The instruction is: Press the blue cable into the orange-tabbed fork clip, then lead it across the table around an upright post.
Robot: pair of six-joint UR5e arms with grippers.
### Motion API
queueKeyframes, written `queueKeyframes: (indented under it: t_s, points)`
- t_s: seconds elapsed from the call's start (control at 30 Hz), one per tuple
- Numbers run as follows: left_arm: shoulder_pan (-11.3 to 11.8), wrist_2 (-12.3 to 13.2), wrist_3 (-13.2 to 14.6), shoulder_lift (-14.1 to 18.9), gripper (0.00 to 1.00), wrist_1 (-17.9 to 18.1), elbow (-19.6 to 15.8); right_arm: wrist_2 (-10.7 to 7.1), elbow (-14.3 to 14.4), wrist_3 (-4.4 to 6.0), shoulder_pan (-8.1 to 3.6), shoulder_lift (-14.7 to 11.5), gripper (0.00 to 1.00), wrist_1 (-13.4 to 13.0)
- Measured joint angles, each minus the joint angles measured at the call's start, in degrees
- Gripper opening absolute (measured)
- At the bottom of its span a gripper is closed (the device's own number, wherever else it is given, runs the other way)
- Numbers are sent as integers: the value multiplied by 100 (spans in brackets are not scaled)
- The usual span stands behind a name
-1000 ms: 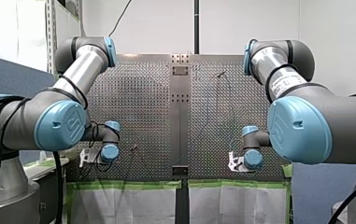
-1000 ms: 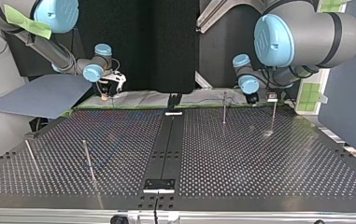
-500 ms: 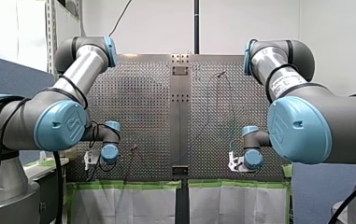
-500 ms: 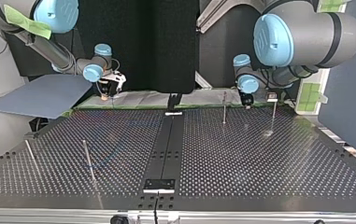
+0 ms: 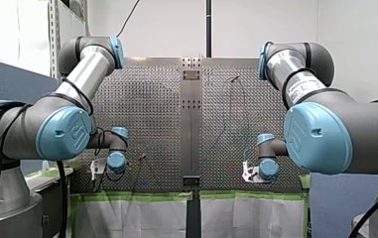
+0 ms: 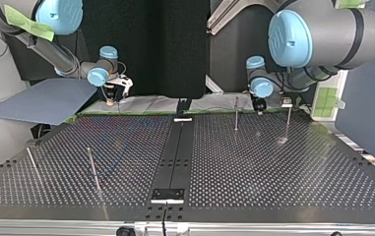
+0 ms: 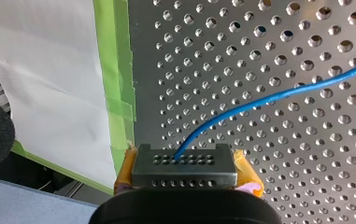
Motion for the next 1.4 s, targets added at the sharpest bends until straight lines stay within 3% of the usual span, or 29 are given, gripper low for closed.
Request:
queueKeyframes:
  t_s: [0.3,0.8,1.4]
  points:
    - [-15,175,-27,421,1,-81,-359,0,0,-2,-4,1,0,0]
    - [-98,654,31,477,1,-103,-671,4,-2,-2,1,-1,0,0]
    - [-186,691,91,595,1,59,-968,4,-2,-2,-4,-5,0,23]
